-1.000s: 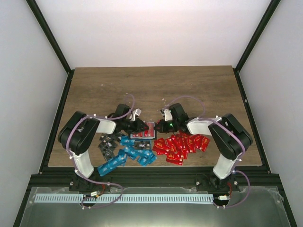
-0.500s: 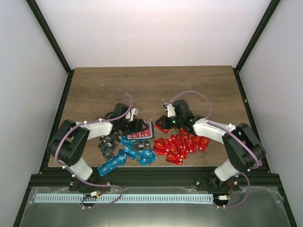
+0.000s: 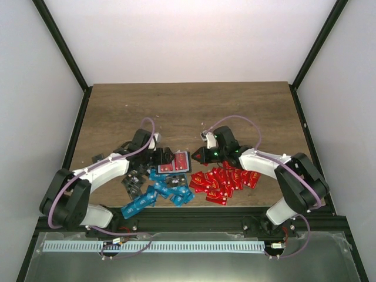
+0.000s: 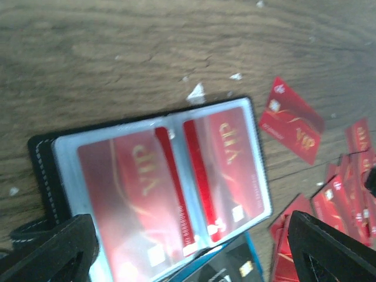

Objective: Put the credit cards into the card holder

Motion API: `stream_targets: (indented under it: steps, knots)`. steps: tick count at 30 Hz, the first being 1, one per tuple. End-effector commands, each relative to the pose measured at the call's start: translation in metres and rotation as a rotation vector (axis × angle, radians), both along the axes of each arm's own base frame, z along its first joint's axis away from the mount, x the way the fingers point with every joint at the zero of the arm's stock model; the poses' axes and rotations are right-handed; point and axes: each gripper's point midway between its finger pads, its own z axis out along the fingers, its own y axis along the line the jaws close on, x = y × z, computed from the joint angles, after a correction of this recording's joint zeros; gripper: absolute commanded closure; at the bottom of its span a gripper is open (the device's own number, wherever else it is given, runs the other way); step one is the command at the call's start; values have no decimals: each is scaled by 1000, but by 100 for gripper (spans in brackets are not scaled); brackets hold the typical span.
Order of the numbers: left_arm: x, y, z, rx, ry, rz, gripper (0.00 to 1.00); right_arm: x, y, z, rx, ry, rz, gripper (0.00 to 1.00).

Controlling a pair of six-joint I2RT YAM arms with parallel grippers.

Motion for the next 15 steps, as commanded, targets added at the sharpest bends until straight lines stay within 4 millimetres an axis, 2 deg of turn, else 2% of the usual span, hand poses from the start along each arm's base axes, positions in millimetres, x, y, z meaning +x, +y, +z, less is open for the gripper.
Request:
stream_targets:
  steps: [1, 6, 12, 15]
  knots:
    - [-10, 11, -26, 59, 52, 9, 9, -7, 21, -3, 29, 23, 84, 96]
    - [-15, 3, -34, 26, 82, -22, 12, -9, 35, -7, 30, 33, 122, 96]
    - [-19, 6, -51, 53, 127, -18, 13, -11, 51, -8, 32, 32, 167, 96]
    - [-20, 4, -46, 47, 120, -14, 15, -11, 57, -8, 34, 32, 181, 96]
